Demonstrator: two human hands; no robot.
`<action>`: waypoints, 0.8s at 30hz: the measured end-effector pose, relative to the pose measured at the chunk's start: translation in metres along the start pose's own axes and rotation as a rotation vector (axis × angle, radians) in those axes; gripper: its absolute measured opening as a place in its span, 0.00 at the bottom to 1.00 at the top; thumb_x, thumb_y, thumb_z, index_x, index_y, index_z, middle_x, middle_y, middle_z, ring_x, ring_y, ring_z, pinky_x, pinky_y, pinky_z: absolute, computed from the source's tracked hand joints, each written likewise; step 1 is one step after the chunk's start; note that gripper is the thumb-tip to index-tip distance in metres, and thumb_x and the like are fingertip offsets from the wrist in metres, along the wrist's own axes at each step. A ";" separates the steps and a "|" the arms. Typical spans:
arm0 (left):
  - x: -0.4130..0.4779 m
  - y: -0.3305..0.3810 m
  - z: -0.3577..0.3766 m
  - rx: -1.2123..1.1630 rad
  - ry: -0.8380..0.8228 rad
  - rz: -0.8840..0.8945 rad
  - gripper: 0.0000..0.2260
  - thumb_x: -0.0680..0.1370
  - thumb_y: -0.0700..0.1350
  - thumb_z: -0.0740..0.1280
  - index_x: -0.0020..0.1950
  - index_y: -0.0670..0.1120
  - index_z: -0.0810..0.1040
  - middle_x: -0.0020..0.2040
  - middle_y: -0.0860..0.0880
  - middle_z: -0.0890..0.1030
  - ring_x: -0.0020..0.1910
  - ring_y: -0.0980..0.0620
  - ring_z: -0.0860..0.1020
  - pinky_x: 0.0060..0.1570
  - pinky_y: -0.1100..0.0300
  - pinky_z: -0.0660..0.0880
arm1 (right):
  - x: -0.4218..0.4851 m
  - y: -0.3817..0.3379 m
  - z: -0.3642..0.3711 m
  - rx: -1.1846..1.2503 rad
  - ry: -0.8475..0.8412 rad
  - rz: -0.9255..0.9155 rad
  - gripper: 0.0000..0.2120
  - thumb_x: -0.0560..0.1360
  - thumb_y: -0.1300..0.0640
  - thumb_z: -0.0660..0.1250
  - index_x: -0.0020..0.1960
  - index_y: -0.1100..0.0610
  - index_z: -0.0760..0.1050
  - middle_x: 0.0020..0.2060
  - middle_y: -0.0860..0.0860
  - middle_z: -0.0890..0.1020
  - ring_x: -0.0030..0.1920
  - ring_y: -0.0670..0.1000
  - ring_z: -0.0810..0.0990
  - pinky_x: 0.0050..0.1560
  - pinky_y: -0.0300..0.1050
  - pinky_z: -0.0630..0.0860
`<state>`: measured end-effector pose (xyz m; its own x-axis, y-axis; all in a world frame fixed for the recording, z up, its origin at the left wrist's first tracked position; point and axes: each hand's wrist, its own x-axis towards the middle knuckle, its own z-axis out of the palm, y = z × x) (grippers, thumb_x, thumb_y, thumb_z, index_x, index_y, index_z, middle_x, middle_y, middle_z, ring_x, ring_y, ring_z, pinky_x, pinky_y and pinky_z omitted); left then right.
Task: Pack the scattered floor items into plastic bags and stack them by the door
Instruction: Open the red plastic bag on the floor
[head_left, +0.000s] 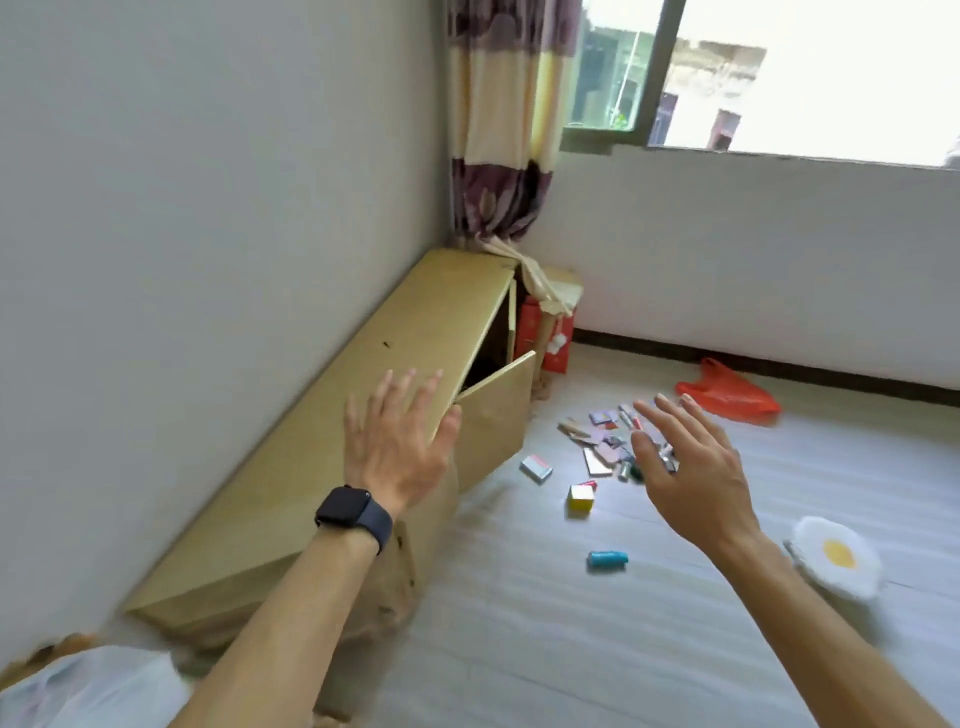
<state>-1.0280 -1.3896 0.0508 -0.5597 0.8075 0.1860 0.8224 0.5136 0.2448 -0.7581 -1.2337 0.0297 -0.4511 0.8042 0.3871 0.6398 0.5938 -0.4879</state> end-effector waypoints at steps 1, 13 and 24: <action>0.012 0.029 0.003 -0.019 -0.004 0.041 0.28 0.79 0.65 0.44 0.78 0.60 0.57 0.79 0.52 0.58 0.78 0.51 0.52 0.74 0.40 0.46 | 0.001 0.020 -0.018 -0.018 0.026 0.040 0.18 0.80 0.47 0.62 0.69 0.47 0.74 0.71 0.49 0.73 0.76 0.49 0.61 0.75 0.54 0.60; 0.137 0.376 0.059 -0.022 0.000 0.369 0.24 0.80 0.63 0.47 0.77 0.62 0.57 0.79 0.53 0.57 0.78 0.52 0.50 0.75 0.42 0.43 | 0.053 0.262 -0.211 -0.134 0.189 0.276 0.19 0.81 0.45 0.58 0.71 0.41 0.69 0.72 0.43 0.70 0.76 0.45 0.59 0.70 0.54 0.62; 0.266 0.570 0.080 0.026 0.112 0.504 0.24 0.79 0.65 0.50 0.76 0.64 0.56 0.79 0.53 0.57 0.78 0.52 0.51 0.74 0.41 0.45 | 0.184 0.407 -0.303 -0.266 0.259 0.239 0.23 0.78 0.43 0.54 0.72 0.43 0.70 0.72 0.48 0.71 0.75 0.50 0.62 0.74 0.55 0.59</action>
<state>-0.7003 -0.8586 0.1632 -0.0997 0.9215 0.3754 0.9942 0.0771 0.0747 -0.3923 -0.8526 0.1391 -0.1217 0.8646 0.4876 0.8603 0.3369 -0.3827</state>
